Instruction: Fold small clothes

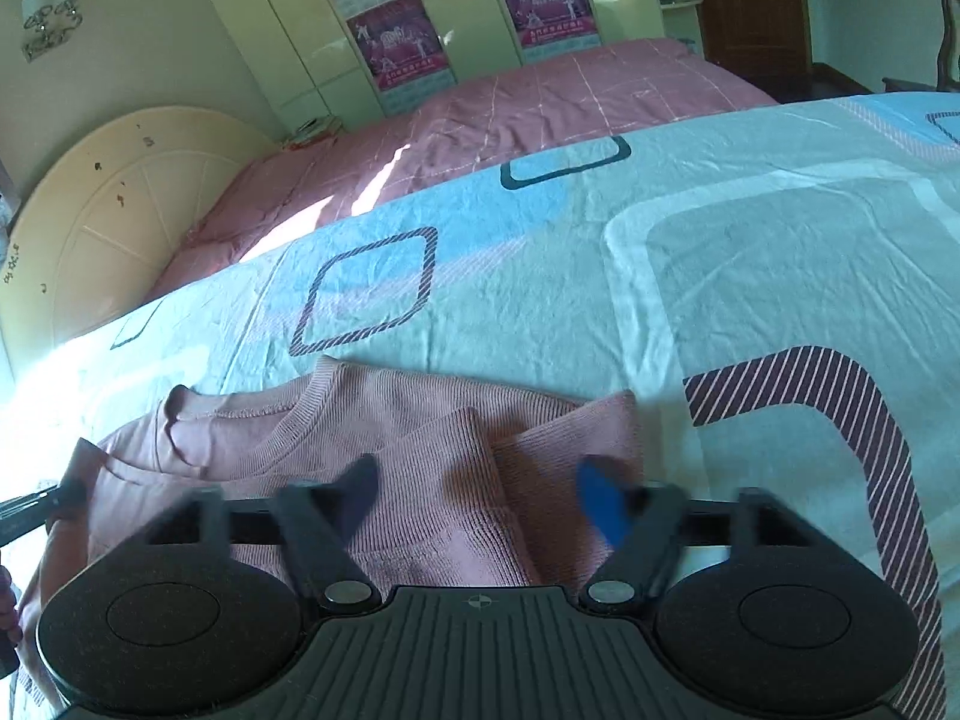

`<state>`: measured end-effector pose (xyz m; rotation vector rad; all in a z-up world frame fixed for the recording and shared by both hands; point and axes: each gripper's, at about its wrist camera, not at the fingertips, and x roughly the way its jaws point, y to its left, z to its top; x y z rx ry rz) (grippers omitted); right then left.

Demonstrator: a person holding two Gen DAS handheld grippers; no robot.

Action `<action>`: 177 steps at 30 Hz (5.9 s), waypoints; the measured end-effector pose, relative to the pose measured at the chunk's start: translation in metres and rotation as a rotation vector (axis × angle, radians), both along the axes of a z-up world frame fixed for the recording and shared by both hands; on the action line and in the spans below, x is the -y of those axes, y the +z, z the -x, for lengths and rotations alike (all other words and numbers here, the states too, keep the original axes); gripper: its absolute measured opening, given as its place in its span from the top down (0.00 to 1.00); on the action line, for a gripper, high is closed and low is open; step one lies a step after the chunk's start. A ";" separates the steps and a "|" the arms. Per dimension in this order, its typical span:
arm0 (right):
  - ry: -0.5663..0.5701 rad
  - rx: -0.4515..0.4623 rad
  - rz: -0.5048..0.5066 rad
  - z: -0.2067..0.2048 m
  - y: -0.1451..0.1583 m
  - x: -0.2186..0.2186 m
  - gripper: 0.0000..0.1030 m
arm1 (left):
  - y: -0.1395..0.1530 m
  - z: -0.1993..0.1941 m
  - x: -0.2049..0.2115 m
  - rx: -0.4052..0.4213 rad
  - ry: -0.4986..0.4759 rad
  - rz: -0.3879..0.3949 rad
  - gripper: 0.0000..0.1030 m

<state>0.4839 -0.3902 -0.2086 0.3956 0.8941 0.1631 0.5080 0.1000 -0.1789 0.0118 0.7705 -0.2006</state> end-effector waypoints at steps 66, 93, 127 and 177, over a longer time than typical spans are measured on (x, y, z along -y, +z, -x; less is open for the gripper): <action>-0.060 0.045 0.351 -0.002 -0.003 -0.038 0.58 | -0.005 0.001 0.018 0.079 0.139 -0.151 0.73; 0.081 0.000 0.375 0.085 -0.005 -0.091 0.53 | -0.006 0.091 0.010 0.010 0.062 -0.053 0.36; 0.138 -0.075 0.388 0.147 0.008 -0.112 0.52 | 0.001 0.141 0.046 -0.089 0.031 -0.059 0.28; 0.102 -0.012 0.375 0.082 0.001 -0.240 0.49 | -0.047 0.098 -0.066 -0.075 0.455 0.806 0.88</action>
